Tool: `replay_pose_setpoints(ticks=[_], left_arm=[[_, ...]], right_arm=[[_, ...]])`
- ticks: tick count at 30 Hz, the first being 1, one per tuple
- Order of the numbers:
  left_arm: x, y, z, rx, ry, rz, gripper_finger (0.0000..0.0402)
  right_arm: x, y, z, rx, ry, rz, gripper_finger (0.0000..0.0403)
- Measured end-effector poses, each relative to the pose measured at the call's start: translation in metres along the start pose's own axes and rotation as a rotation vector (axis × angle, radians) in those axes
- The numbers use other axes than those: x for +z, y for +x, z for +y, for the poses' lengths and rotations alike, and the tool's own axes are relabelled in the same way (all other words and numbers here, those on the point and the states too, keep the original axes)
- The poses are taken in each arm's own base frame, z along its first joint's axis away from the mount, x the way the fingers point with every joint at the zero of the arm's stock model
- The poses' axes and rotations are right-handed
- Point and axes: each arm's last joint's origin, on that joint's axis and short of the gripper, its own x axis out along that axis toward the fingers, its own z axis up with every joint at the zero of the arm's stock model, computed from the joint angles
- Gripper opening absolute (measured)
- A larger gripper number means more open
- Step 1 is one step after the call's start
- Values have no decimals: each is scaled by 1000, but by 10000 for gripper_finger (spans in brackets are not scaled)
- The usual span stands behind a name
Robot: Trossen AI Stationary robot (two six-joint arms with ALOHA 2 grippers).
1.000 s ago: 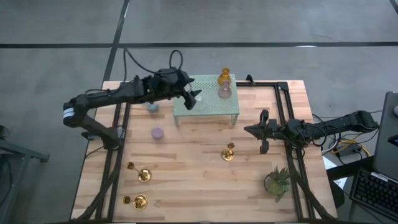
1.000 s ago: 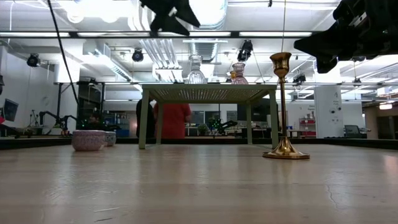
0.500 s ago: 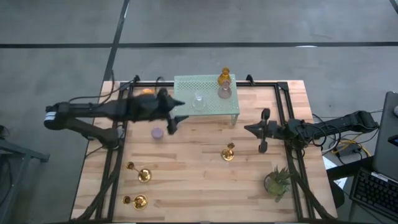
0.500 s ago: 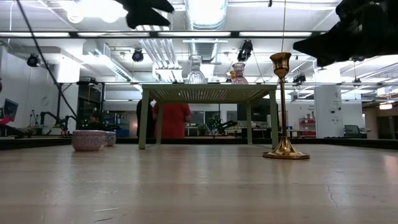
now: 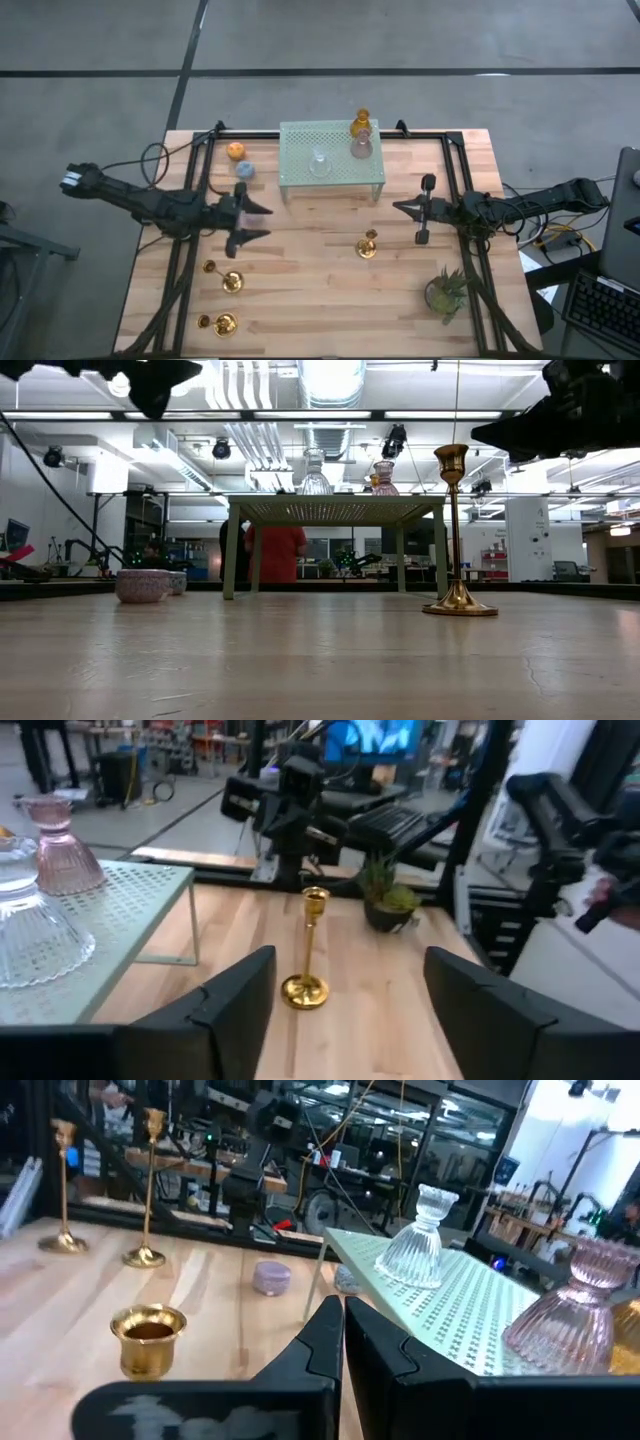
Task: Pick & Place candle stick holders
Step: Put the transparent candle holder on the shelf
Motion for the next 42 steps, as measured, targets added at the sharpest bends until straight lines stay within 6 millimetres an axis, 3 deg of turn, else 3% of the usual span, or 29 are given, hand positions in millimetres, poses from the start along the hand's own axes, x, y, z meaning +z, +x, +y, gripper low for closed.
replay_pose_setpoints(ticks=[5, 12, 14, 19, 24, 36, 42], left_arm=[[-15, -18, 4, 6, 1, -34, 169], [-33, -32, 11, 4, 35, -54, 32], [-38, -35, 13, -1, 36, -57, 9], [-45, -42, 16, -18, 53, -86, 9], [-45, -53, 17, -95, 49, -94, 4], [-54, -77, 24, -128, 45, -106, 9], [-68, -72, 24, -140, 47, -46, 8]], right_arm=[[2, 0, 0, 2, 360, -16, 8], [3, 2, 0, 14, 506, -39, 8], [3, 5, 2, 43, 508, -38, 8], [11, 17, 7, 129, 512, -68, 8], [29, 44, 13, 171, 490, -31, 8], [54, 127, 21, -64, 394, 68, 9], [61, 161, 19, -139, 335, 207, 24]])
